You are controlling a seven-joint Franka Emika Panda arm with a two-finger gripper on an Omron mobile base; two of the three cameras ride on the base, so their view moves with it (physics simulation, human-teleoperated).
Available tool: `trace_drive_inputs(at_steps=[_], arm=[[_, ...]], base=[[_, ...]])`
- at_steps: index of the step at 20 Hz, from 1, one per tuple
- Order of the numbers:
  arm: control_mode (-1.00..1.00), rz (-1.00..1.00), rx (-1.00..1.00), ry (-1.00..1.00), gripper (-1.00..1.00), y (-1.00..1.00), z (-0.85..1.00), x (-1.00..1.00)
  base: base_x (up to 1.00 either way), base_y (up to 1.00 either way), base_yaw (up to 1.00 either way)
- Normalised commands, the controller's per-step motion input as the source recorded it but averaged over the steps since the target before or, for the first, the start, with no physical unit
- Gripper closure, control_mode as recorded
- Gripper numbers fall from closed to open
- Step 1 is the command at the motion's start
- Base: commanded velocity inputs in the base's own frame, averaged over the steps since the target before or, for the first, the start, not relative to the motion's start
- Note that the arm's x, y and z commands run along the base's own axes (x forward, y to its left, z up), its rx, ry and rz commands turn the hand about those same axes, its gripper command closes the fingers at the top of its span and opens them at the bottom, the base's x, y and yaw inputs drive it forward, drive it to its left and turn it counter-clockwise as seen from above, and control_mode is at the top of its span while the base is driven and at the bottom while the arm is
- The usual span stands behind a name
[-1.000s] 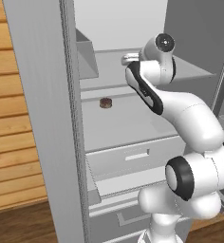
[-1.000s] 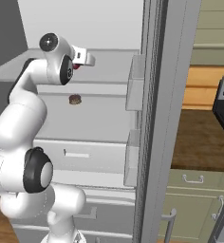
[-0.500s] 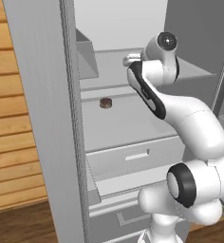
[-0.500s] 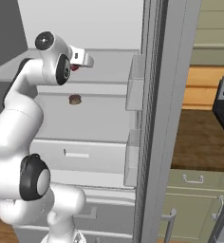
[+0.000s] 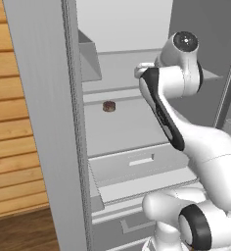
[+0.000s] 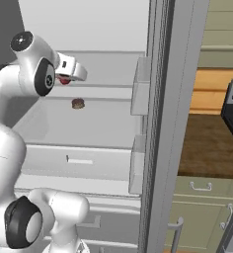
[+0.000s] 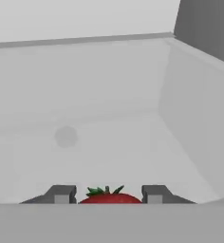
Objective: Take the strawberry from the fridge and place it on top of the pancake, located on the dining counter.
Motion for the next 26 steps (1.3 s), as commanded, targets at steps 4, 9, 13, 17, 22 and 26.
trace_drive_inputs(at_steps=[4, 9, 13, 17, 22, 26], arm=[[-1.0, 0.0, 0.0, 0.23, 1.0, 0.0, -0.16, -1.0], [-1.0, 0.08, 0.0, 0.25, 1.0, 0.0, -0.68, -1.0], [-1.0, 0.03, -0.01, 0.21, 1.0, 0.0, -1.0, -0.89], [-1.0, 0.0, 0.0, 0.06, 1.0, 0.0, -0.91, -0.97], [-1.0, -0.01, 0.06, 0.04, 1.0, -0.18, -0.9, -0.64], [-1.0, -0.05, 0.06, 0.01, 1.0, -0.13, -0.88, -0.06]], base=[[0.0, 0.0, 0.0], [0.0, 0.0, 0.0], [0.0, 0.0, 0.0], [0.0, 0.0, 0.0], [0.0, 0.0, 0.0], [0.0, 0.0, 0.0]])
